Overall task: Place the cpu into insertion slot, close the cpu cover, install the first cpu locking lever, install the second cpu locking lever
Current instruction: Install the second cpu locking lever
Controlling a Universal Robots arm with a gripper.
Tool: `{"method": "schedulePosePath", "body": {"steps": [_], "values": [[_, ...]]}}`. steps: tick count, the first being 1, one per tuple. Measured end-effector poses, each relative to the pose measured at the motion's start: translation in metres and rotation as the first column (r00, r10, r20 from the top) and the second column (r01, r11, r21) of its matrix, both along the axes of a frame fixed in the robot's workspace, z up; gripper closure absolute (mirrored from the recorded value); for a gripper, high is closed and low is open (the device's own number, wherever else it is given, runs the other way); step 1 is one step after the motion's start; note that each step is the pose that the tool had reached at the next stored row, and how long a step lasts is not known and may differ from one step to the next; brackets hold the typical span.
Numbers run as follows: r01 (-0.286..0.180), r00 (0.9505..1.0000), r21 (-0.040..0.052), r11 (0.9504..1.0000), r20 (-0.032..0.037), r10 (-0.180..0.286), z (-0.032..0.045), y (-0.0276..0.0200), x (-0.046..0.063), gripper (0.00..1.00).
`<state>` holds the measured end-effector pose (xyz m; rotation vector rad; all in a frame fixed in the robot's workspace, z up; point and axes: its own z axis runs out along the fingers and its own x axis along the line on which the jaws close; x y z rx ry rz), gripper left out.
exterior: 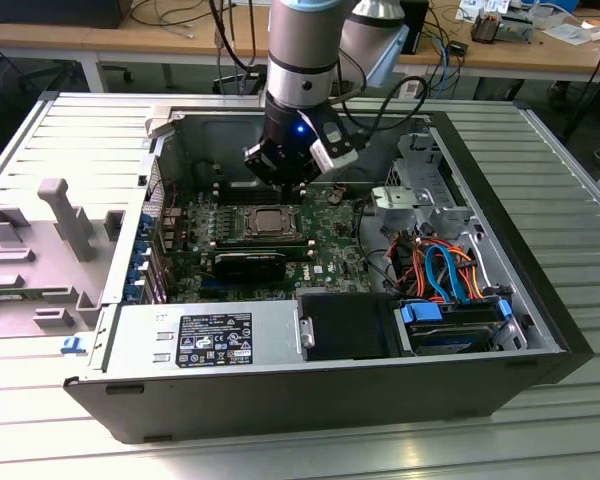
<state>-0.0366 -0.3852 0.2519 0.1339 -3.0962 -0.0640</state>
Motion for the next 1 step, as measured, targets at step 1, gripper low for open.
{"method": "schedulePosePath", "body": {"steps": [1], "values": [[0.0, 1.0, 0.0, 1.0, 0.0006, 0.0, 0.0, 0.0, 0.0, 0.89]]}}
